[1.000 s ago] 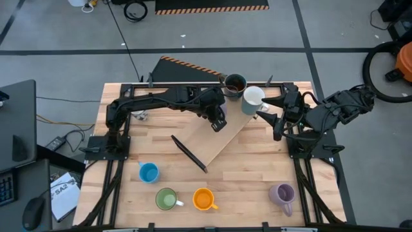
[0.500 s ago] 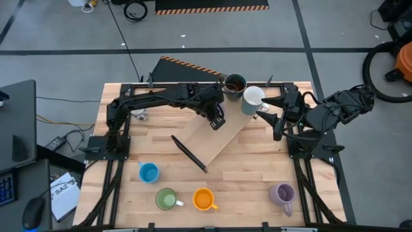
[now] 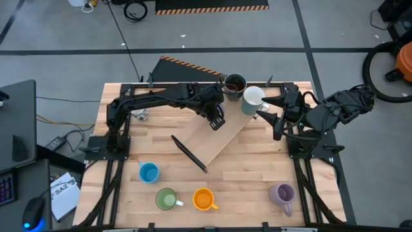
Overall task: Place coffee mugs
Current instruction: Put the top violet mug on the shelf
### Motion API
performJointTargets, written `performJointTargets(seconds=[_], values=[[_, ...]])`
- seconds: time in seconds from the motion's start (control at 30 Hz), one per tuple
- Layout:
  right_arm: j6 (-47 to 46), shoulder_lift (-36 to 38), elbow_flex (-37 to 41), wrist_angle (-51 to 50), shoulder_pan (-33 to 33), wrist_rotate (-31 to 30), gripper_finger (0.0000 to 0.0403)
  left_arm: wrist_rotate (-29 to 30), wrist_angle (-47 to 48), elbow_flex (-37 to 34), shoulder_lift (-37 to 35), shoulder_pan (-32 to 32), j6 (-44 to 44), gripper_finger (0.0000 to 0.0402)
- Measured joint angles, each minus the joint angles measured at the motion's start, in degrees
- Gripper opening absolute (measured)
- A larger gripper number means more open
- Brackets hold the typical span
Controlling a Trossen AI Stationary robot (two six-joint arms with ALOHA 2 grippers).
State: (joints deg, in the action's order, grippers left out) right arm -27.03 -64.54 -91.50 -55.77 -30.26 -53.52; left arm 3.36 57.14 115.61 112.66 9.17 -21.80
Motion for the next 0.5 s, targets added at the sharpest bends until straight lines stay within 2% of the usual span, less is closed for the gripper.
performJointTargets(seconds=[0.5], values=[[-0.17,0.00,0.00,0.00,0.00,-0.40,0.0247,1.09,-1.99,0.00,0.07,0.00,1.43,0.0096]])
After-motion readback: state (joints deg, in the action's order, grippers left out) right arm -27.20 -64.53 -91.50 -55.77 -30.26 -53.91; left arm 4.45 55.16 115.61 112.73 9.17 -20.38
